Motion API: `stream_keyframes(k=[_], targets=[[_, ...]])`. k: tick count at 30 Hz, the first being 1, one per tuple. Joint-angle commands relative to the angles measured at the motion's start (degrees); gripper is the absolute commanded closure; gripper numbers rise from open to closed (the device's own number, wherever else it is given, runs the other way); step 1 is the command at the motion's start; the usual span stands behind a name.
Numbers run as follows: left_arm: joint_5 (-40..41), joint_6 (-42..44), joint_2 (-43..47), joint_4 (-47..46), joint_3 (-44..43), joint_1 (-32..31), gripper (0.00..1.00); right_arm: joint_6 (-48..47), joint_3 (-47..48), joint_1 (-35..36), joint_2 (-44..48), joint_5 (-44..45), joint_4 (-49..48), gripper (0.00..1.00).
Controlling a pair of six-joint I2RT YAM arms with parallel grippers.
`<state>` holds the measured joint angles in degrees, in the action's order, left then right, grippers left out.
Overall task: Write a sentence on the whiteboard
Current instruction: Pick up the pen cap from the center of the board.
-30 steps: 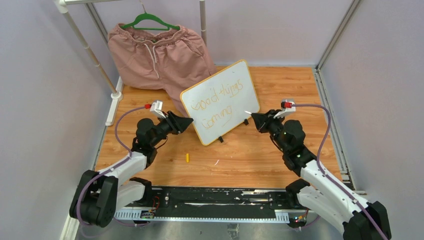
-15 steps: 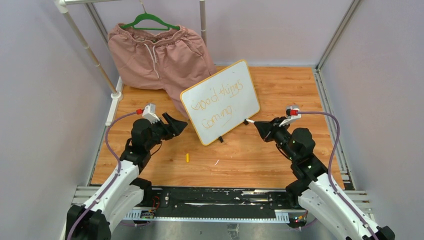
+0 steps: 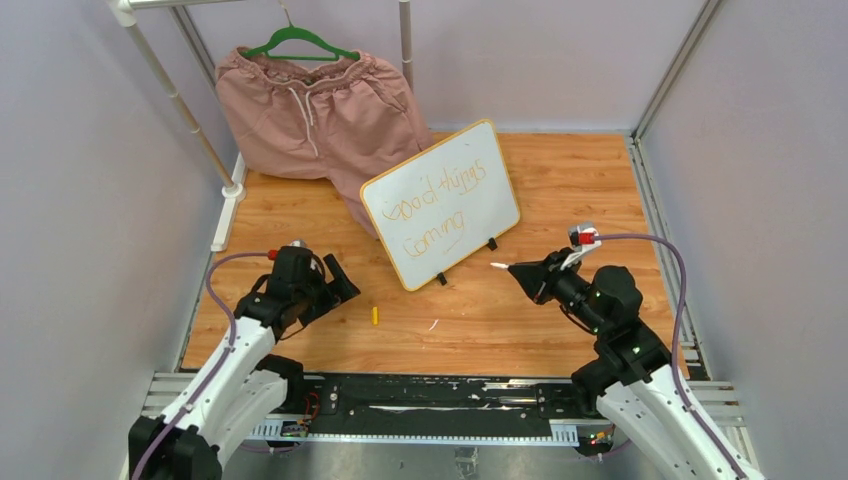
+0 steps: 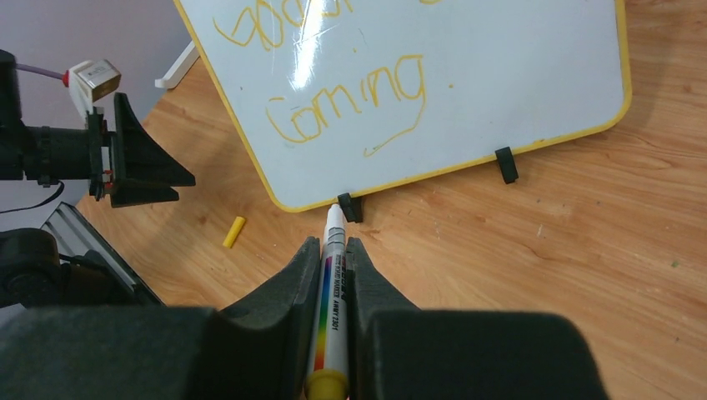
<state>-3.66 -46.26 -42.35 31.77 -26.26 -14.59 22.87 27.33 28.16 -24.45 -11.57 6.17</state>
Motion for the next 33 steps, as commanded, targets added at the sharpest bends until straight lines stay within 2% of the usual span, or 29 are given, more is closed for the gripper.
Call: stream_keyframes(k=[1, 5, 9, 15, 17, 28, 33], targets=[[0.52, 0.06, -3.81, 5.93, -1.90, -0.44, 0.00, -0.87, -1.18, -0.48, 2.92, -1.46, 3.31, 1.00], [-0.36, 2.22, -2.86, 2.44, -0.56, -0.66, 0.00, -0.91, -2.05, -0.48, 5.62, -0.73, 5.58, 1.00], [3.50, 4.11, -1.71, 2.95, -1.45, -4.81, 0.01, -1.88, -2.66, -0.48, 7.44, -0.01, 7.10, 1.00], [15.57, 3.84, -10.61, 4.69, -5.02, -19.08, 0.13, -1.62, -3.47, -0.48, 7.01, 0.37, 5.74, 1.00], [18.76, 3.55, -13.56, 5.74, -6.38, -21.45, 0.14, -1.71, -3.53, -0.48, 6.74, 0.32, 5.45, 1.00], [18.36, 6.14, -23.34, 2.94, -10.83, -22.98, 0.30, -1.84, -3.23, -0.49, 5.93, 1.46, 5.25, 1.00], [18.78, 4.16, -24.68, 1.12, -11.20, -25.20, 0.32, -1.70, -2.78, -0.48, 5.75, 1.83, 5.42, 1.00]])
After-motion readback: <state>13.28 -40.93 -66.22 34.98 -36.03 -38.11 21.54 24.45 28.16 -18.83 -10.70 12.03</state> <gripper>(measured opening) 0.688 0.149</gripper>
